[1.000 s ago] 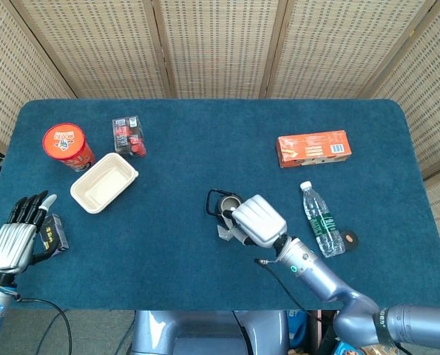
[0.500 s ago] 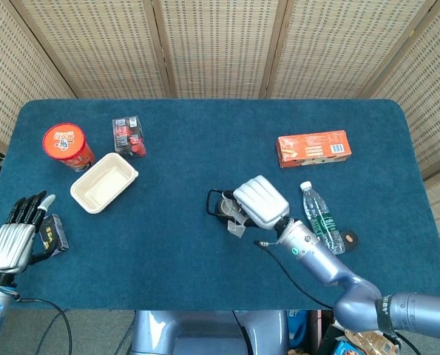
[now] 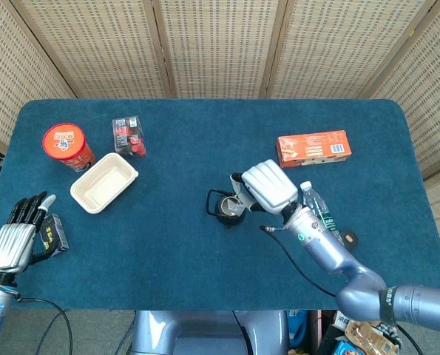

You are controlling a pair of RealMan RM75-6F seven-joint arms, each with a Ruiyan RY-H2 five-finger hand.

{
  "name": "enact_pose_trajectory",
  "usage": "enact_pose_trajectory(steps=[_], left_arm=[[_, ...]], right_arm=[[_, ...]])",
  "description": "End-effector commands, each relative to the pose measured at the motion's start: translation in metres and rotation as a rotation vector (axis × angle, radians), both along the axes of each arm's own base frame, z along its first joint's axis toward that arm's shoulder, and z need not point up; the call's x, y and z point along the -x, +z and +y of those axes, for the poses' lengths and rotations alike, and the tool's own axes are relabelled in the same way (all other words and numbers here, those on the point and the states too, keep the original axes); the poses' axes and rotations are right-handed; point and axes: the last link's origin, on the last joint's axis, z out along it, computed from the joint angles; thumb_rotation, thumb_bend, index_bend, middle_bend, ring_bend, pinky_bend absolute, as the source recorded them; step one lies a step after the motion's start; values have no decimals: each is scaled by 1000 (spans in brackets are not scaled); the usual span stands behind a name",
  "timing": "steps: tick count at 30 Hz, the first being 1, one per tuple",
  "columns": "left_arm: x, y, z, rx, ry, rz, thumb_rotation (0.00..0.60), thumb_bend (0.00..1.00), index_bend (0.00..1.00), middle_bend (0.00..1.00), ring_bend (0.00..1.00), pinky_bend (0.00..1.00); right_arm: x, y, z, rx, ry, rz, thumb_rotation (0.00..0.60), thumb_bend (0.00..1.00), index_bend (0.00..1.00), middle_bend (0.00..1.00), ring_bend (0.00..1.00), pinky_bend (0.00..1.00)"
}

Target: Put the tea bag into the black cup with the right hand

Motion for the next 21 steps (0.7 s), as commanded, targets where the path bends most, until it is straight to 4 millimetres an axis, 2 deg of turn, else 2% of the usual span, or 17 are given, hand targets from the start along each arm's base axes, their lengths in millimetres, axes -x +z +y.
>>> enact_pose_trajectory(steps=[1,11,21], left_arm=[[0,0,1,1,0,0,600,378,0,0,0,0],[5,-3,0,6,14,-1,600,378,0,0,0,0],[11,-2,-2,4,30,-1,600,377,0,0,0,0]], right_arm=[[-1,0,-3,3,-2,5,600,618,593,822,841,1000],[-4,-5,-13,4,-22,24,600,618,594,822,841,1000],[6,-23,-14,-36,-52,40,600,618,594,822,841,1000]])
